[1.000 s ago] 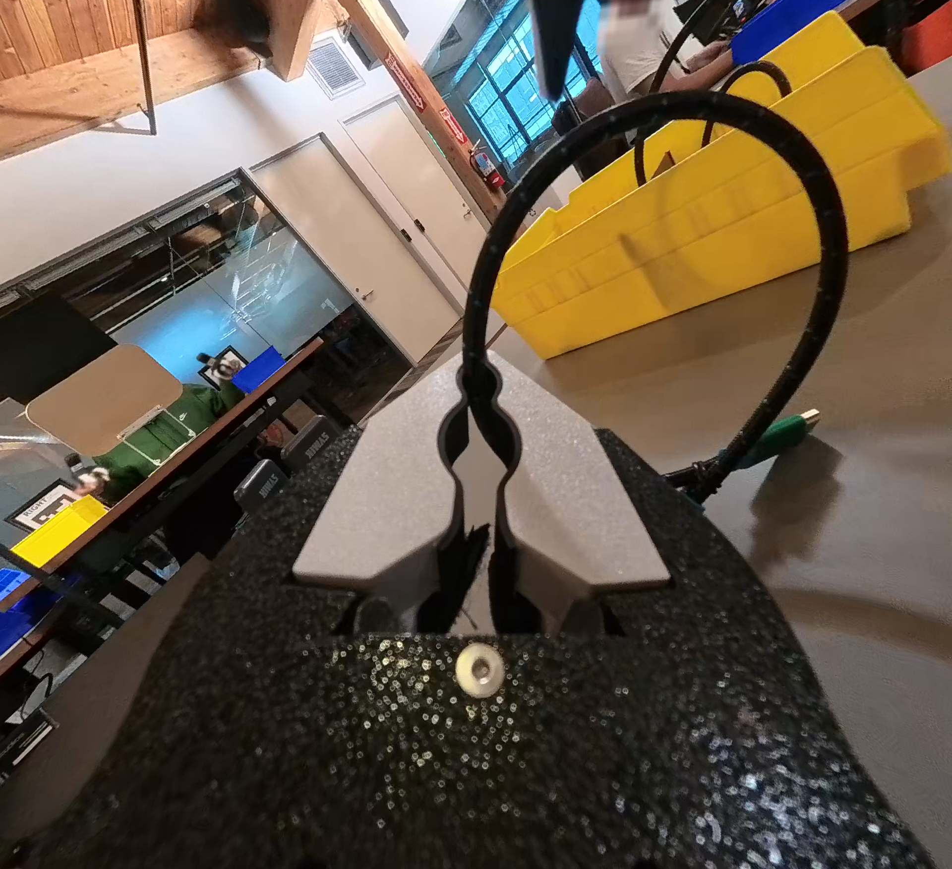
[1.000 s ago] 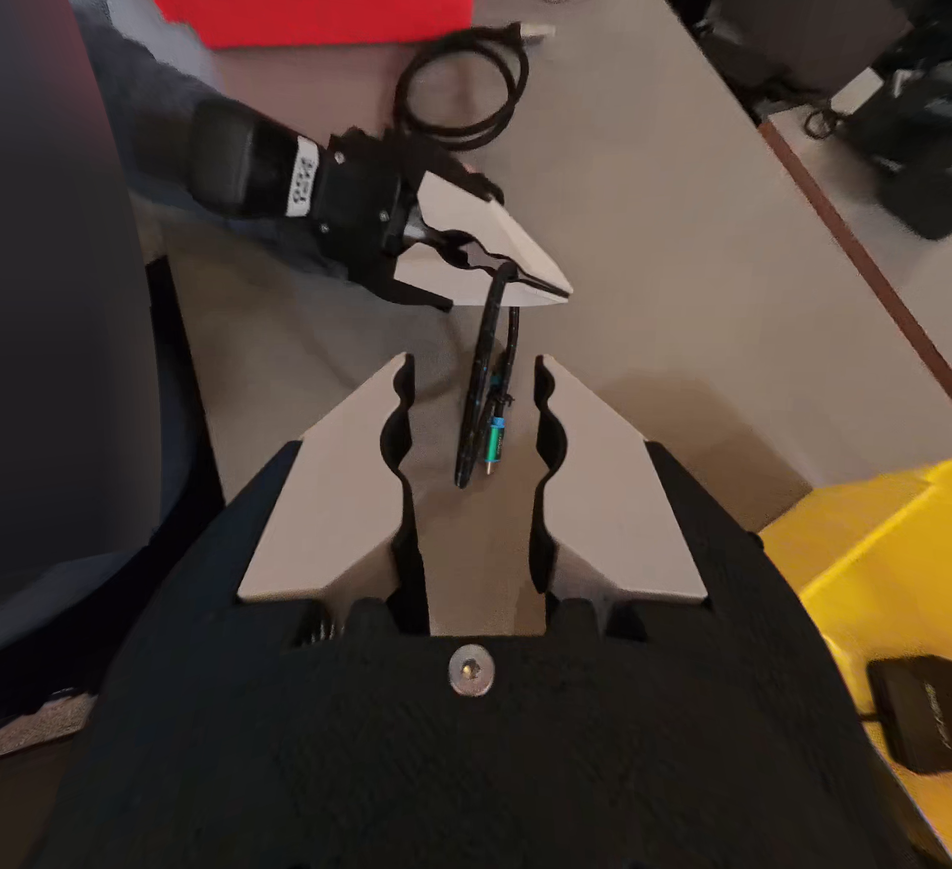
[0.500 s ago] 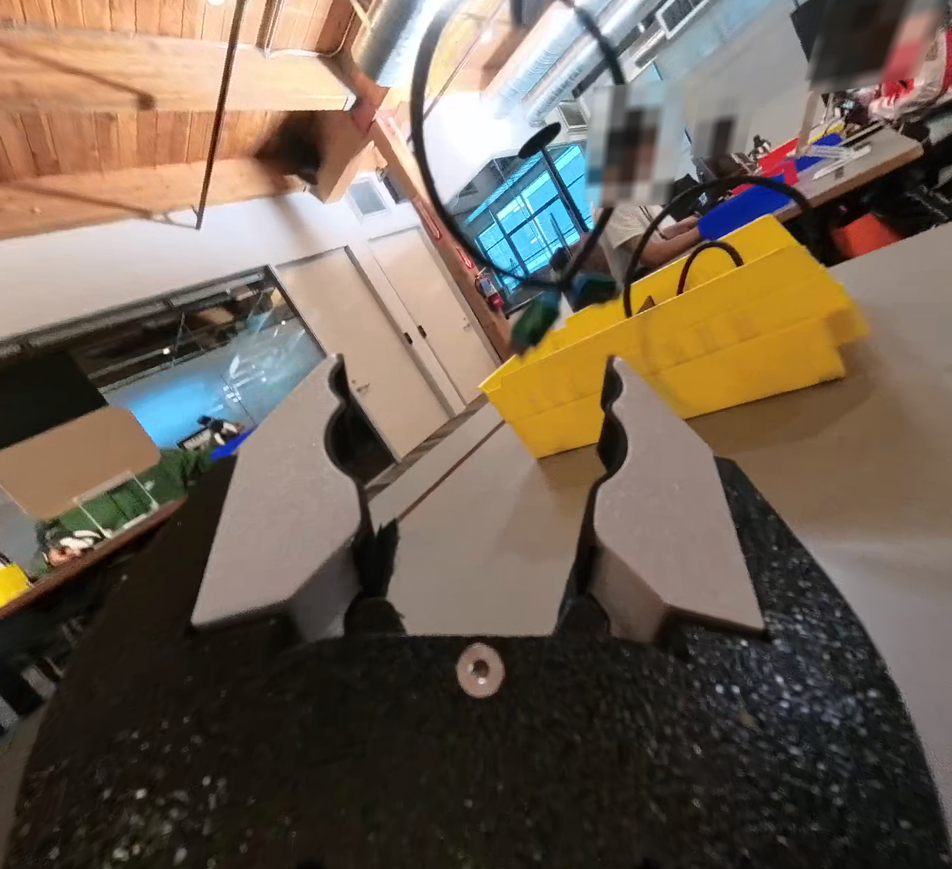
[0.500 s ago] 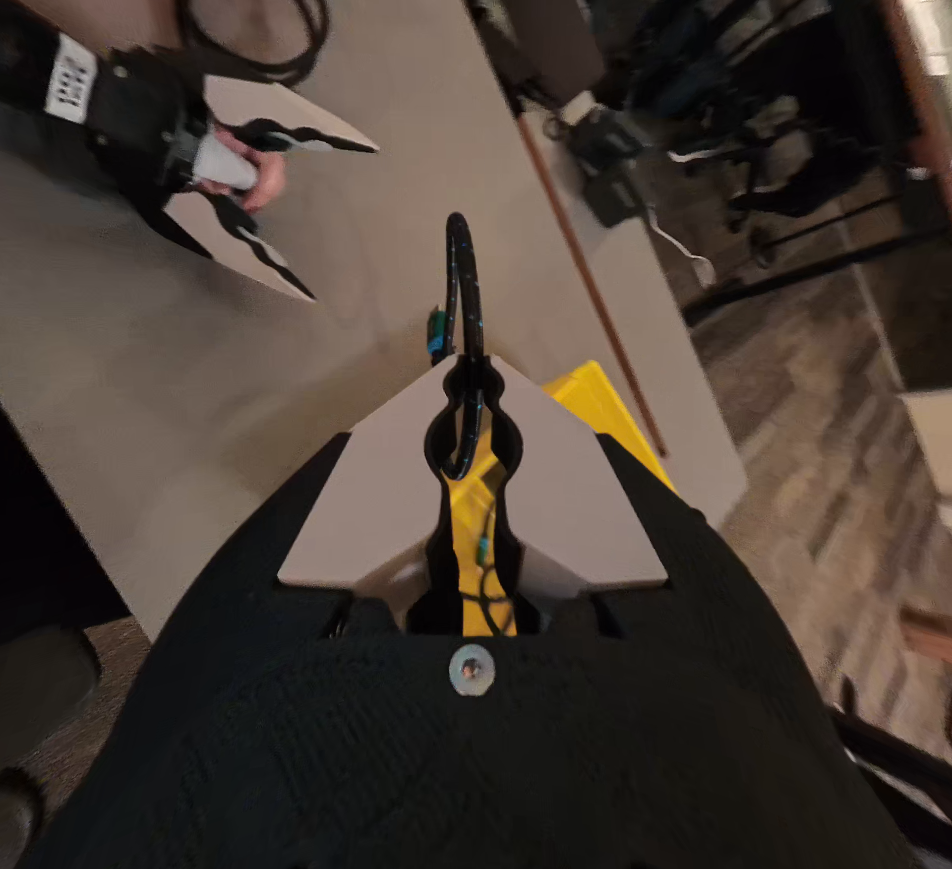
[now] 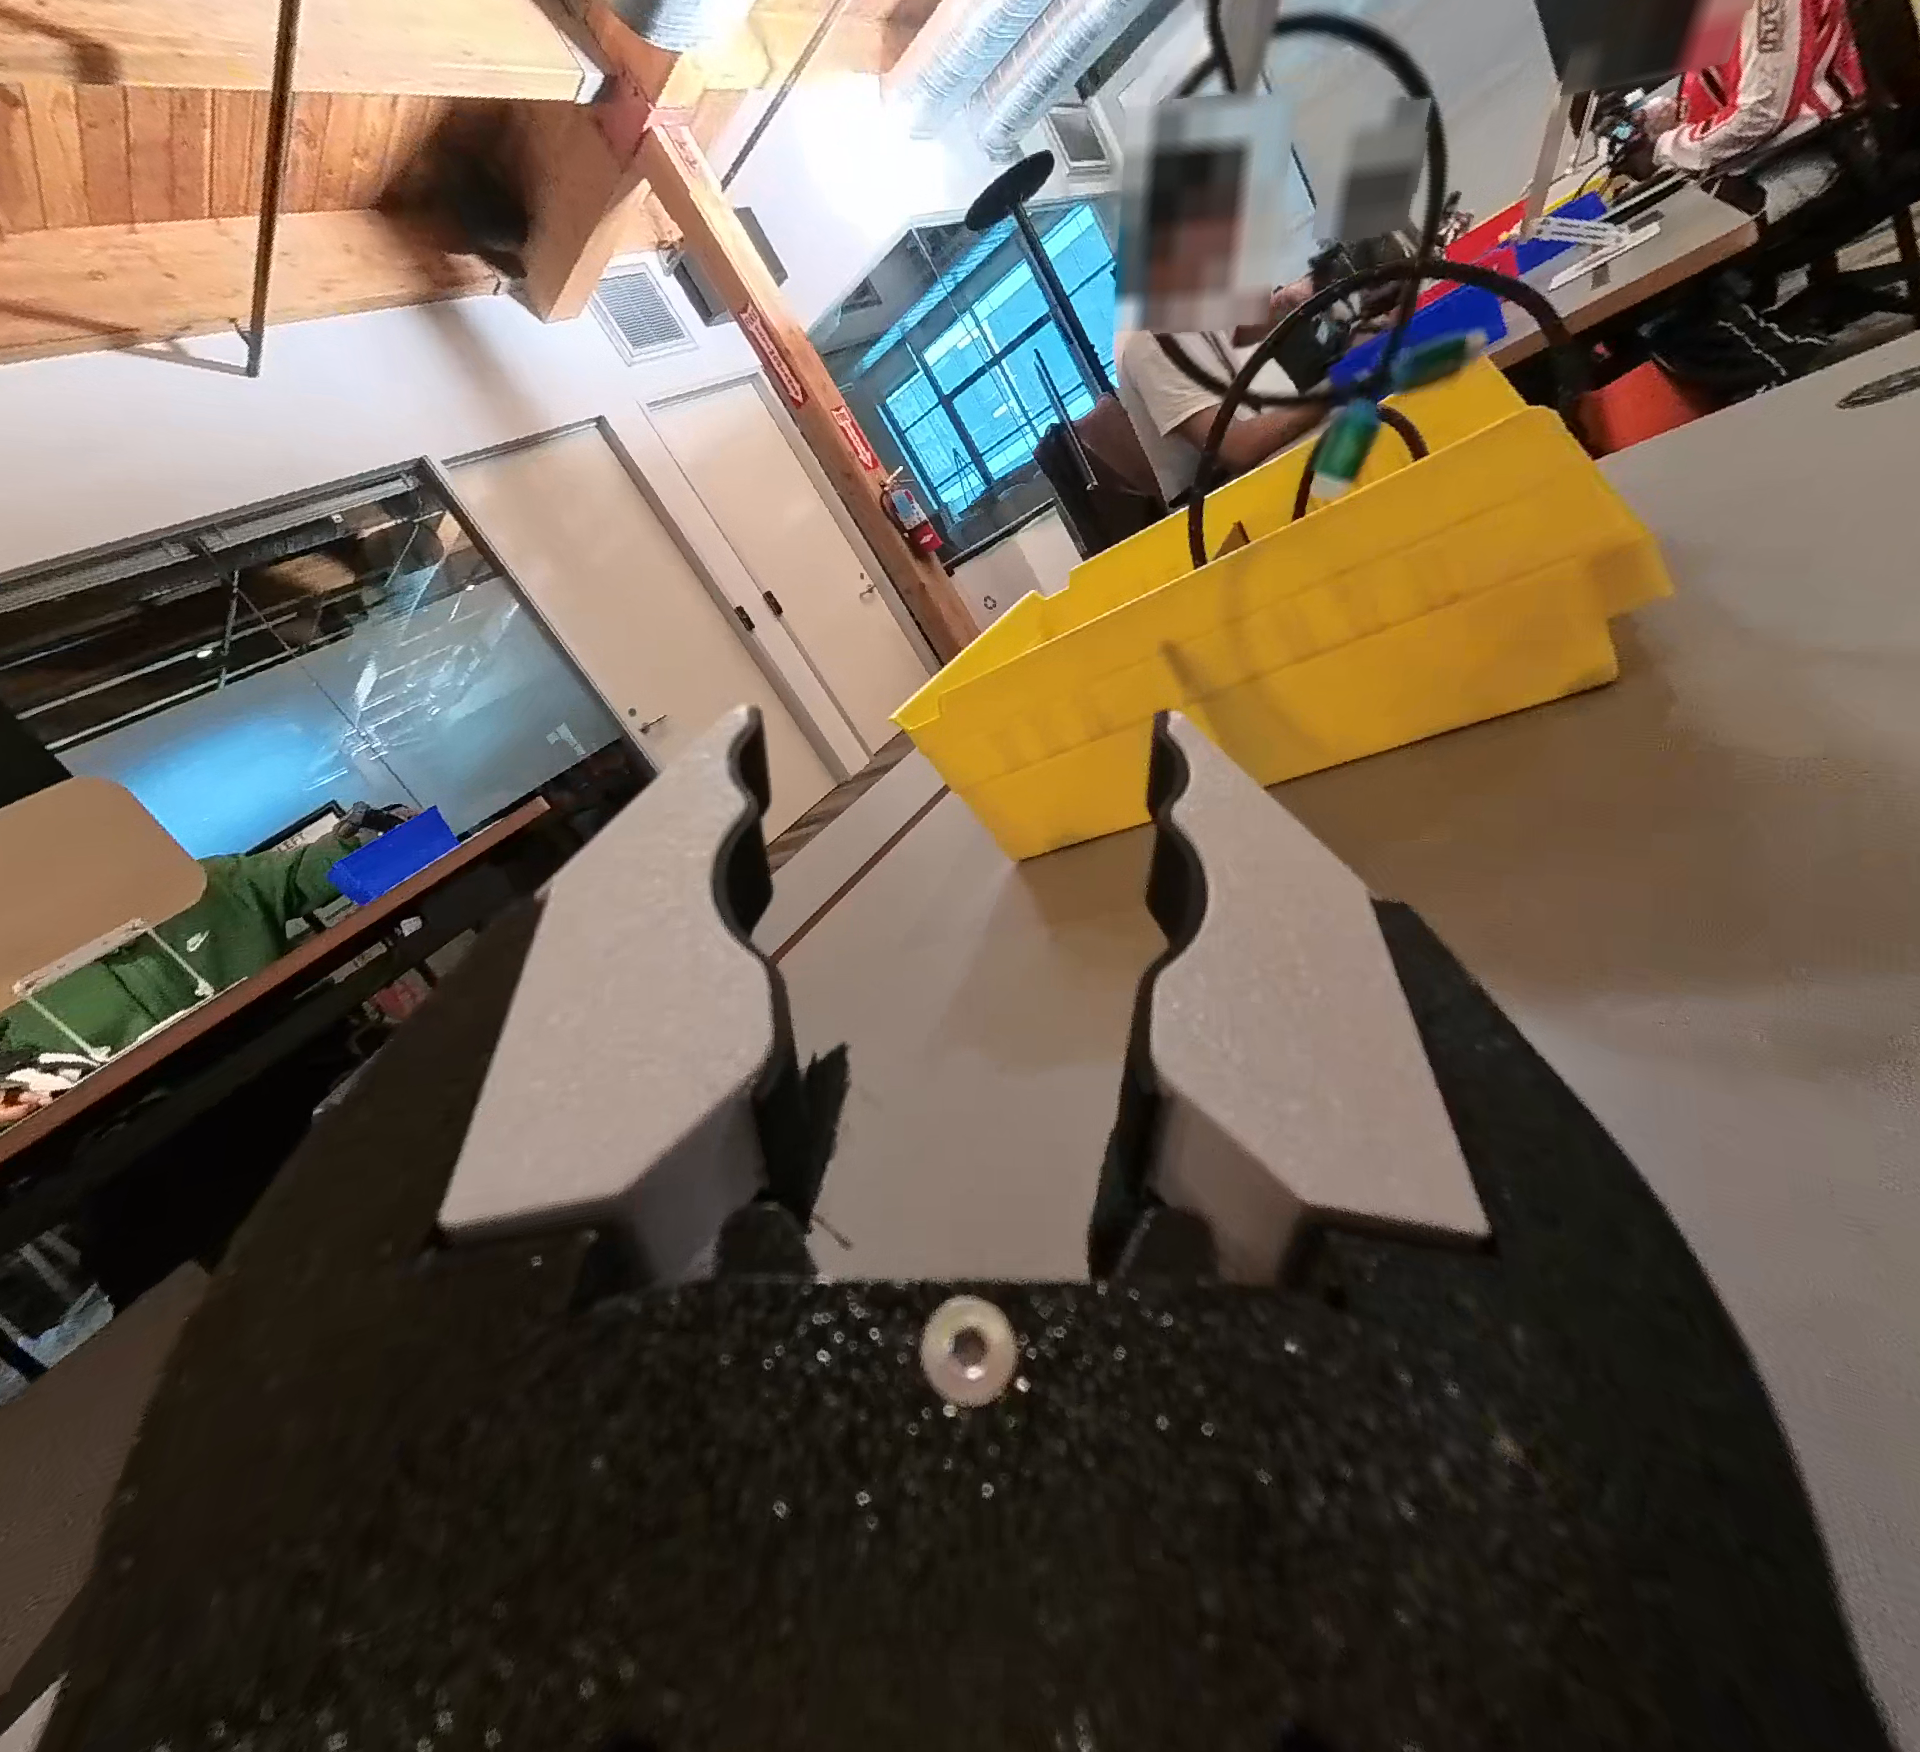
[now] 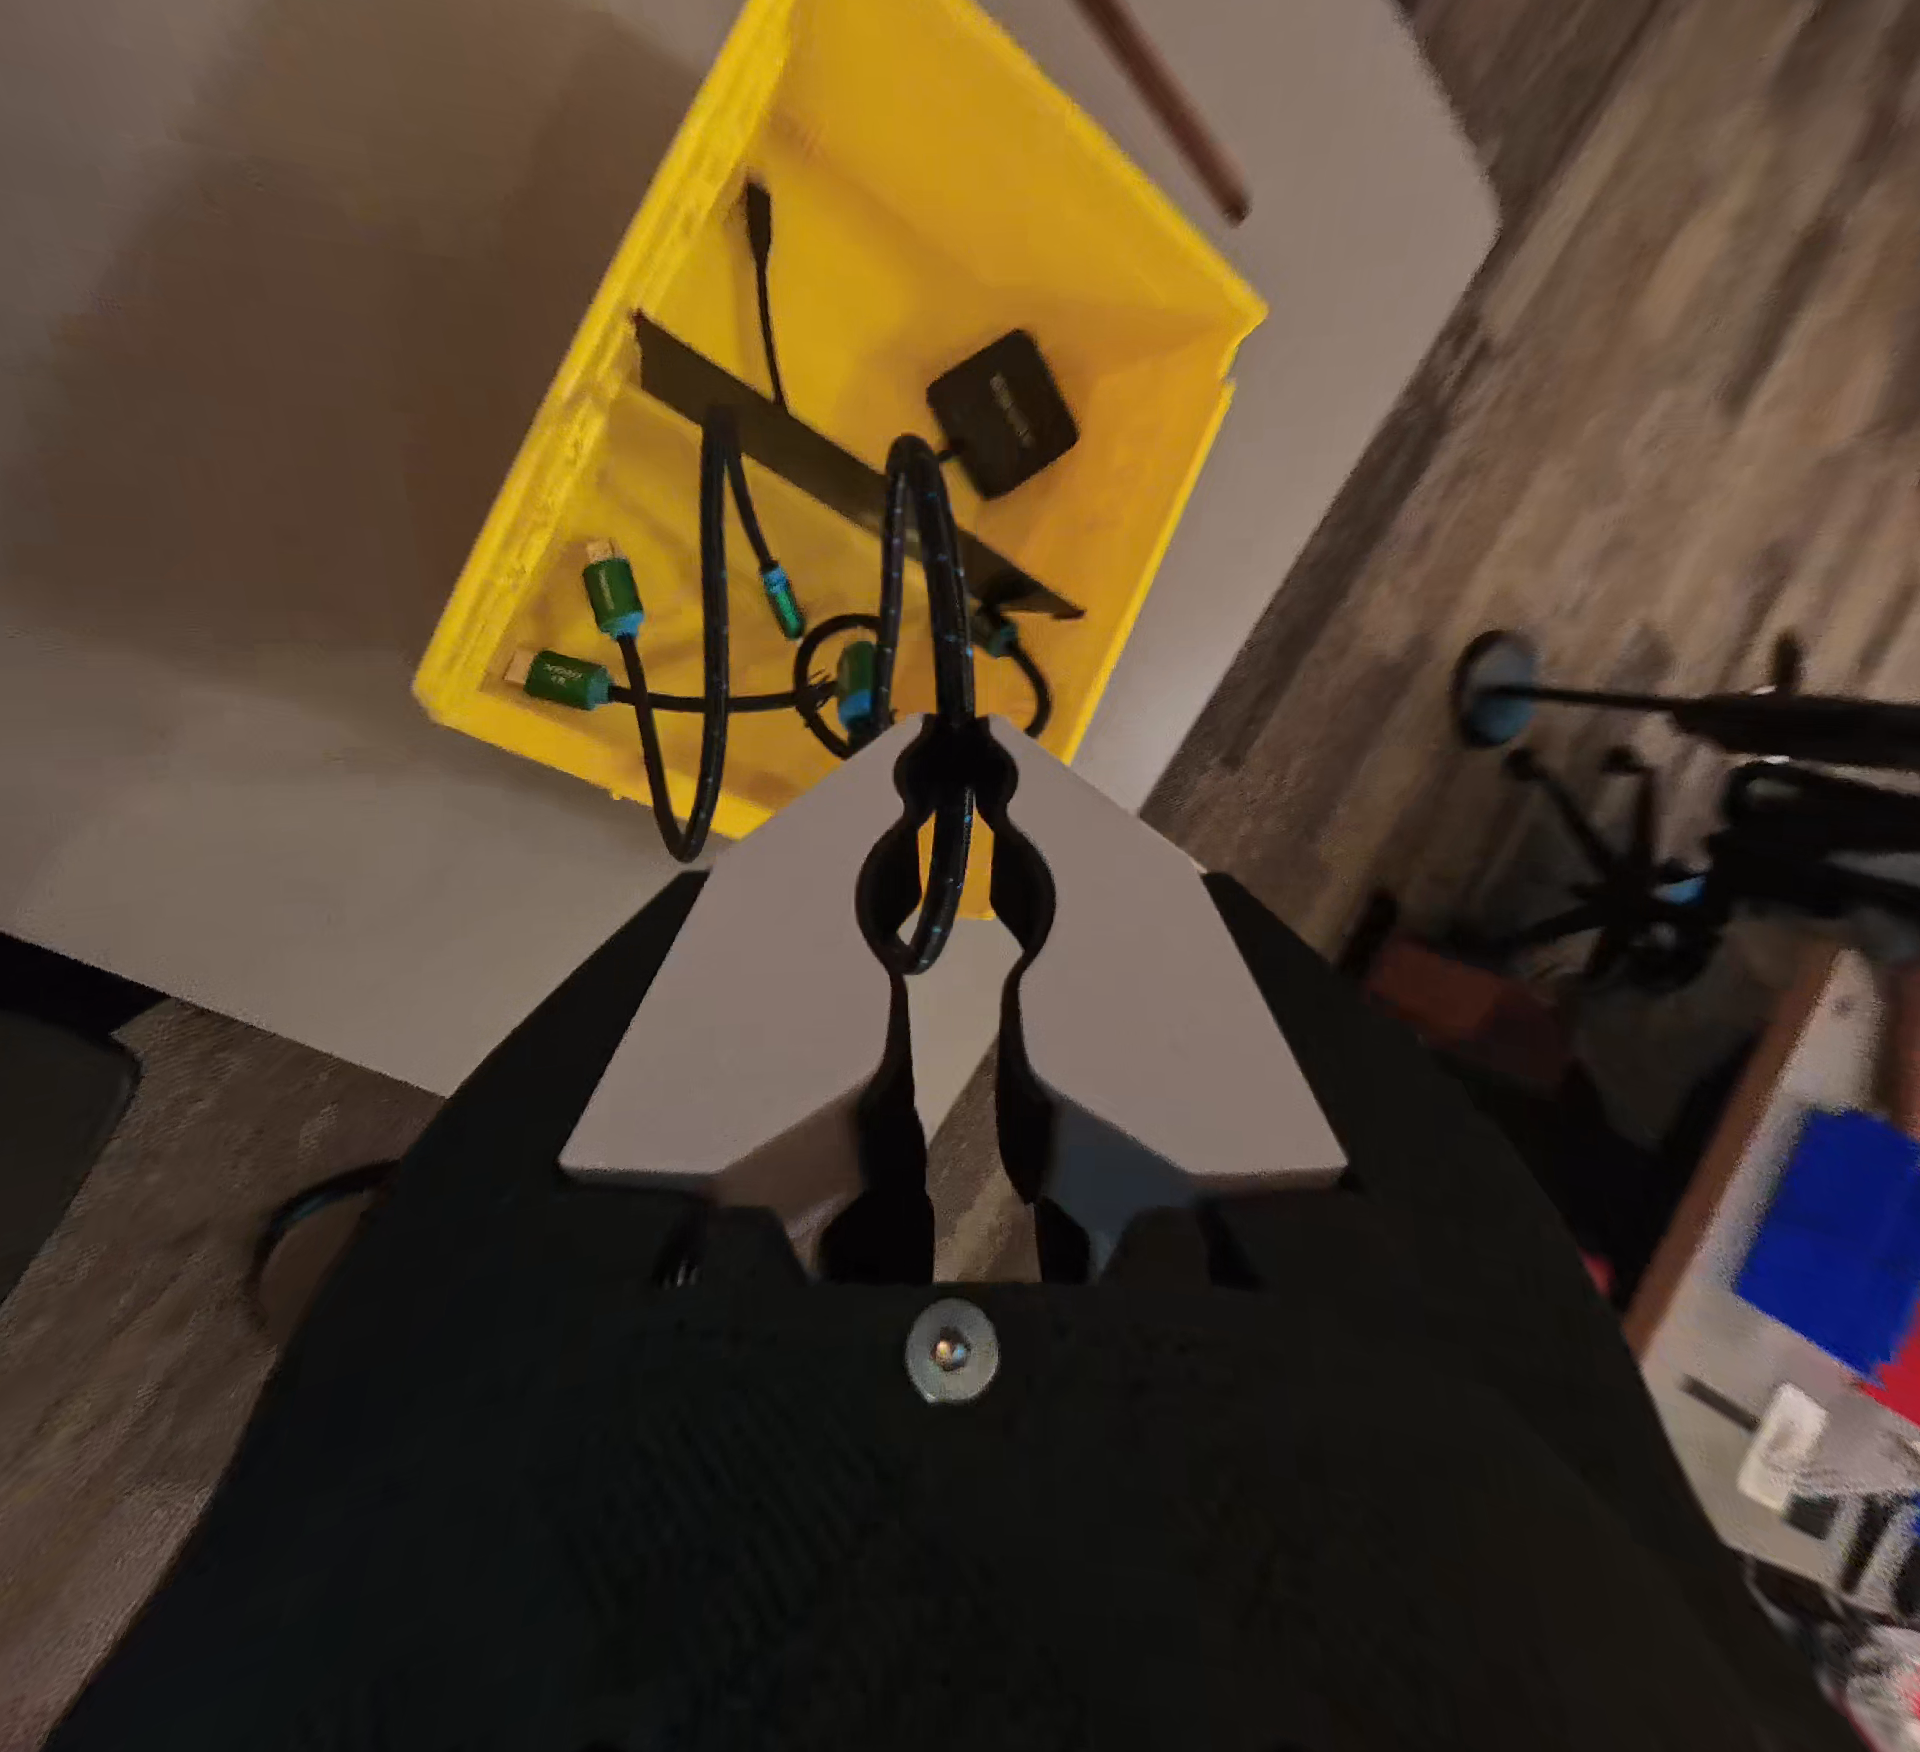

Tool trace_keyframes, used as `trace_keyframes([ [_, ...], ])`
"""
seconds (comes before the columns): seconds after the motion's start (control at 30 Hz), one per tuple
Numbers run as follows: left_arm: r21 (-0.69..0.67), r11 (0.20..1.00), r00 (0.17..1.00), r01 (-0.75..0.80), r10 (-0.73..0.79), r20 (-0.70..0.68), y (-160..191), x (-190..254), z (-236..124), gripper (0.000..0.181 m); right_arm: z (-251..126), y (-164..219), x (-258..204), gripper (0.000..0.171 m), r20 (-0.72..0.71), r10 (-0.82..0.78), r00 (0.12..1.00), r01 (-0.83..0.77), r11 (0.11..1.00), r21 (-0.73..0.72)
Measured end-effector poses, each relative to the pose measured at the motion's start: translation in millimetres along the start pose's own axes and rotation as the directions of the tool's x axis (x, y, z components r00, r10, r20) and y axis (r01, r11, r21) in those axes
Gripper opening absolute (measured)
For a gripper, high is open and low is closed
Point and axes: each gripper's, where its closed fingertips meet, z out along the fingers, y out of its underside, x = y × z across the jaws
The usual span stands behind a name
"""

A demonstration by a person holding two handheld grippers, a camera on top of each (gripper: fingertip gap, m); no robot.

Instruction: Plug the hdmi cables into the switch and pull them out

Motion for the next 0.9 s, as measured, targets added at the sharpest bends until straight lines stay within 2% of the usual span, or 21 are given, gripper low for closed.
trace_keyframes([
  [0.2, -0.007, 1.0, 1.0, 0.0, 0.0, -0.021, 1.7, 4.1, 0.6, 0.067, 61.4, 15.2, -23.5, 0.005, 0.145, 0.089, 0.985, -0.086, 0.996, -0.024],
  [0.27, -0.012, 1.0, 1.0, -0.007, 0.007, -0.03, 2.5, 6.4, 0.9, 0.067, 71.3, 16.9, -22.7, 0.026, 0.142, 0.117, 0.983, -0.115, 0.993, -0.021],
  [0.33, -0.018, 1.0, 0.999, -0.014, 0.014, -0.043, 3.5, 9.6, 1.3, 0.066, 76.0, 21.4, -13.6, 0.038, 0.087, 0.131, 0.988, -0.128, 0.991, -0.032],
  [0.47, -0.032, 0.999, 0.996, -0.034, 0.031, -0.083, 6.1, 19.3, 3.0, 0.062, 59.4, 16.8, 18.1, 0.042, -0.123, 0.1, 0.987, -0.101, 0.995, 0.003],
  [0.57, -0.051, 0.997, 0.992, -0.062, 0.056, -0.114, 9.7, 27.0, 4.5, 0.062, 28.2, -7.5, 37.8, 0.039, -0.301, 0.067, 0.951, -0.042, 0.995, 0.091],
  [0.7, -0.056, 0.996, 0.987, -0.076, 0.068, -0.144, 11.3, 33.7, 5.4, 0.058, 6.1, -43.3, 23.5, 0.04, -0.322, 0.026, 0.946, 0.028, 0.986, 0.162],
  [0.8, -0.074, 0.993, 0.982, -0.09, 0.077, -0.171, 15.4, 39.8, 7.3, 0.056, -1.4, -97.7, -18.7, 0.039, -0.276, -0.068, 0.959, 0.151, 0.945, 0.291],
  [0.9, -0.11, 0.987, 0.973, -0.12, 0.095, -0.208, 22.9, 47.9, 8.8, 0.053, -3.2, -165.2, -84.3, 0.039, -0.228, -0.226, 0.947, 0.305, 0.854, 0.42],
])
